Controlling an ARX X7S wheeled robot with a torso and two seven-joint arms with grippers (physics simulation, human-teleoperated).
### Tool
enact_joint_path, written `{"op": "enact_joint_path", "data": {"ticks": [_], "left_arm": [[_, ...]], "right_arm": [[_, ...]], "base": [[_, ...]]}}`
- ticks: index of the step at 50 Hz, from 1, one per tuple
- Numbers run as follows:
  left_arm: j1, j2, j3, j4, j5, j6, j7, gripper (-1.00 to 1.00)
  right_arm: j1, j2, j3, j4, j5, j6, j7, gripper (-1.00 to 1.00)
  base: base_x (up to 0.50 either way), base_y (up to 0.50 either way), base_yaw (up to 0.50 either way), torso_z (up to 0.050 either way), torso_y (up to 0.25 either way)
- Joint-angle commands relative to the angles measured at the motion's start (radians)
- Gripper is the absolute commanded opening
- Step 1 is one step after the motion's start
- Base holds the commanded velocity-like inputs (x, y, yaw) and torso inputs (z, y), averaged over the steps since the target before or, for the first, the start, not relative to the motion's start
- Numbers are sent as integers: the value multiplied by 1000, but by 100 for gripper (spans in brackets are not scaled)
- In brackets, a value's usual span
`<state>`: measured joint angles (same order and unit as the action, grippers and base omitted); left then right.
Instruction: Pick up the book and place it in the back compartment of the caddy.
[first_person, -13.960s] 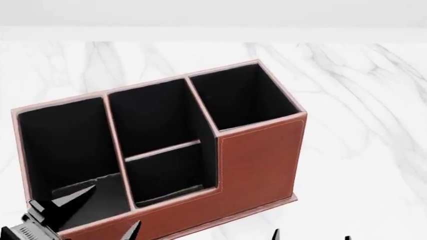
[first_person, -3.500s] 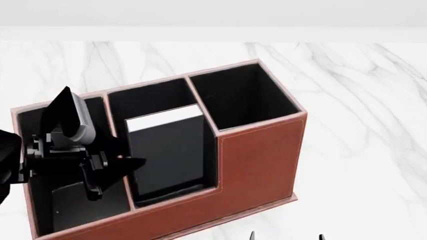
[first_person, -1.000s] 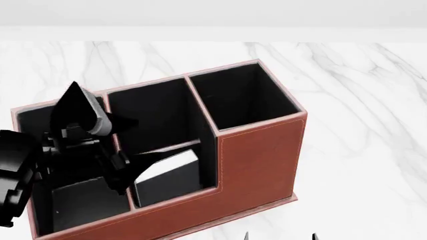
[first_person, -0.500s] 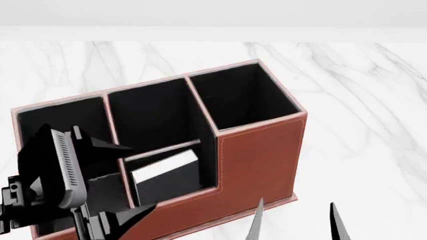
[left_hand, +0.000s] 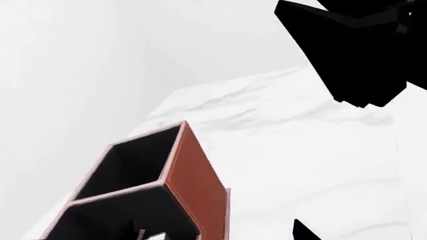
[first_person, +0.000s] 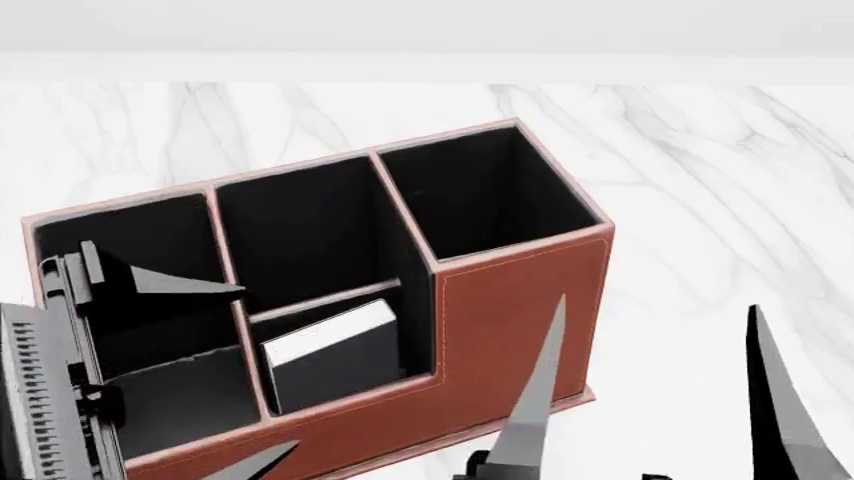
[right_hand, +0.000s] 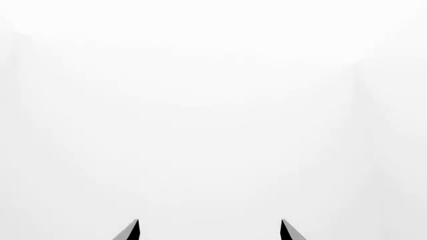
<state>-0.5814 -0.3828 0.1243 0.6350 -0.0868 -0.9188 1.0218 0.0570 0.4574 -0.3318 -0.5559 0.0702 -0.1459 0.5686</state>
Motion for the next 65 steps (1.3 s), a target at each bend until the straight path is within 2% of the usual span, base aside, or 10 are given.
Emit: {"op": "enact_joint_path", "data": {"ticks": [1, 22, 30, 35, 46, 59, 65], "left_arm": [[27, -17, -62, 181, -17, -69, -15, 100], [41, -32, -104, 393, -59, -161, -12, 100], [58, -42, -97, 374, -61, -122, -25, 100], [106, -55, -58, 338, -23, -27, -51, 100], [84, -61, -75, 392, -39, -67, -56, 100], [-40, -88, -17, 405, -43, -178, -89, 100], [-227, -98, 26, 408, -68, -318, -91, 100]], "right_arm": [[-80, 55, 44, -186, -32, 18, 35, 100], [-201, 102, 102, -281, -71, -68, 70, 100], [-216, 99, 96, -246, -75, -108, 74, 100], [-230, 96, 85, -175, -77, -180, 75, 100], [-235, 102, 99, -204, -73, -159, 81, 100], [-204, 106, 109, -311, -82, -57, 78, 100], [-132, 104, 114, -452, -87, 103, 62, 100]], "base": [[0, 0, 0, 0, 0], [0, 0, 0, 0, 0], [0, 0, 0, 0, 0], [0, 0, 0, 0, 0], [0, 0, 0, 0, 0], [0, 0, 0, 0, 0], [0, 0, 0, 0, 0]]}}
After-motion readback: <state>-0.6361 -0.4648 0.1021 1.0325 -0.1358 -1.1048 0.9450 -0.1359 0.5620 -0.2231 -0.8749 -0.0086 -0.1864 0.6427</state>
